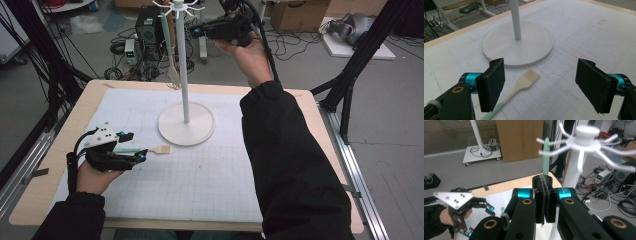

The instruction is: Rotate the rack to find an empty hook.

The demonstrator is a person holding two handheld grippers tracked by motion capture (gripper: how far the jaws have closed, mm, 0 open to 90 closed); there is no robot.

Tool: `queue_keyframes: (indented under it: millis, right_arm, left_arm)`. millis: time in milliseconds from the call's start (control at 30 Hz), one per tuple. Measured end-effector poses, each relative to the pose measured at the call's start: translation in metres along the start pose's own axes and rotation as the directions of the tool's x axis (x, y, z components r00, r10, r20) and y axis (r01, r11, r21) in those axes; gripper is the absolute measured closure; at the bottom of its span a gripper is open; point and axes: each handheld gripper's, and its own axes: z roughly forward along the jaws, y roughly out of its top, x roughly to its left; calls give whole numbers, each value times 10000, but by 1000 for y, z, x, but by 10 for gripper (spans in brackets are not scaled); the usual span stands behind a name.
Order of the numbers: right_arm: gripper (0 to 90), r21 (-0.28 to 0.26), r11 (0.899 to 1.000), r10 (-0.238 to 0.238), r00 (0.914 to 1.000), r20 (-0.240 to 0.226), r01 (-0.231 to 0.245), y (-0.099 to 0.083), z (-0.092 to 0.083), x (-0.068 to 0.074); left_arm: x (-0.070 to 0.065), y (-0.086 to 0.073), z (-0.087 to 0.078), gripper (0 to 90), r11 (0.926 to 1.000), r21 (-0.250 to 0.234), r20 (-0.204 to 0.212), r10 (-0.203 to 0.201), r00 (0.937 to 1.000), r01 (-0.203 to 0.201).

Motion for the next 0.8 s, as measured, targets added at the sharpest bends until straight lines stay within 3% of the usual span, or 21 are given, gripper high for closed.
queue_keyframes:
  millis: [400, 800]
  right_arm:
    - [746, 74, 9991, 427, 9988, -222, -425, -33, -13, 4]
    - [644, 212, 9980, 603, 9973, -412, -595, -61, -13, 9]
  left_arm:
    - [1, 0, -1, 242, 10000, 46, -5, 10, 10000, -10]
    - [3, -2, -2, 243, 10000, 38, -42, -39, 10000, 39]
